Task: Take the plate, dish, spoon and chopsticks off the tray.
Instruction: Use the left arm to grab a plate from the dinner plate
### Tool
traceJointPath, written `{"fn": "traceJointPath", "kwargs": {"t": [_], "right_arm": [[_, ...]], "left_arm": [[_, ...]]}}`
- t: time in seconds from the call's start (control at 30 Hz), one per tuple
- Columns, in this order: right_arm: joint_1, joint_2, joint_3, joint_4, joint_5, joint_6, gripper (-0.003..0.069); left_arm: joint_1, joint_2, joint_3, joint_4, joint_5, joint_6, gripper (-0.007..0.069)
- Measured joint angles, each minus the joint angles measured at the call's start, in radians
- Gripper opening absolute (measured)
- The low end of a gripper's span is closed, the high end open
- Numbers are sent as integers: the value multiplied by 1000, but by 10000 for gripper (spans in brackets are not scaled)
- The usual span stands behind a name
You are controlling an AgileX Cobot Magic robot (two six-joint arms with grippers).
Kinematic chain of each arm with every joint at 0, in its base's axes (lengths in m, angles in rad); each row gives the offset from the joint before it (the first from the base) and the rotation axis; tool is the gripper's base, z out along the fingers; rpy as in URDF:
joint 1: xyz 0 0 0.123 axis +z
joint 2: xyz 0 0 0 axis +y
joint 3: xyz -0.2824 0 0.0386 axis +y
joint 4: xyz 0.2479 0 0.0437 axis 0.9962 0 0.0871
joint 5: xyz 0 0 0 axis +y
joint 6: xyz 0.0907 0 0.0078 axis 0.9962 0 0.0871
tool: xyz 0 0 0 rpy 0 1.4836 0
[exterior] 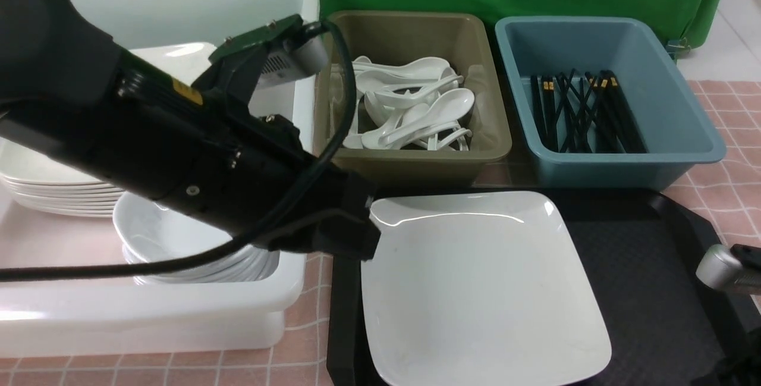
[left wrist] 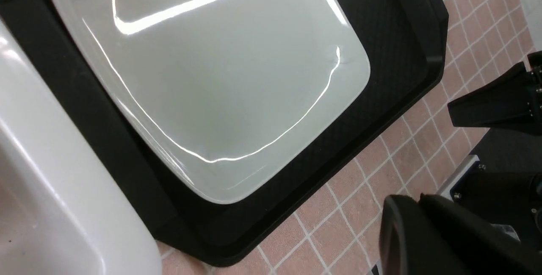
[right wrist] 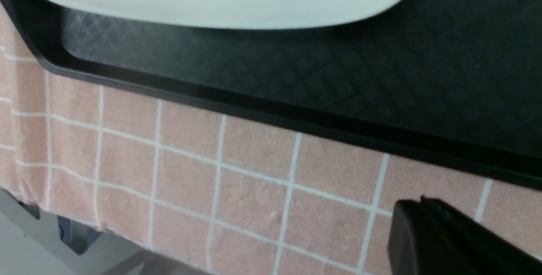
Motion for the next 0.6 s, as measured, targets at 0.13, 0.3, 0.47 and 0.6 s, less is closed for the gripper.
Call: {"fn": "traceJointPath", "kwargs": {"t": [0.13, 0.3, 0.47, 0.6], "right_arm": [[0, 0, 0, 1, -4, -22, 30], [0, 0, 0, 1, -8, -27, 30], [0, 0, 0, 3, -15, -28, 31], [0, 0, 0, 4, -15, -30, 32]], "left_arm": [[-23, 5, 1, 13, 105, -13, 20], [-151, 5, 62, 115, 66, -56, 55], [-293, 5, 160, 286, -9, -65, 152], [-350, 8, 189, 362, -63, -206, 281]]}}
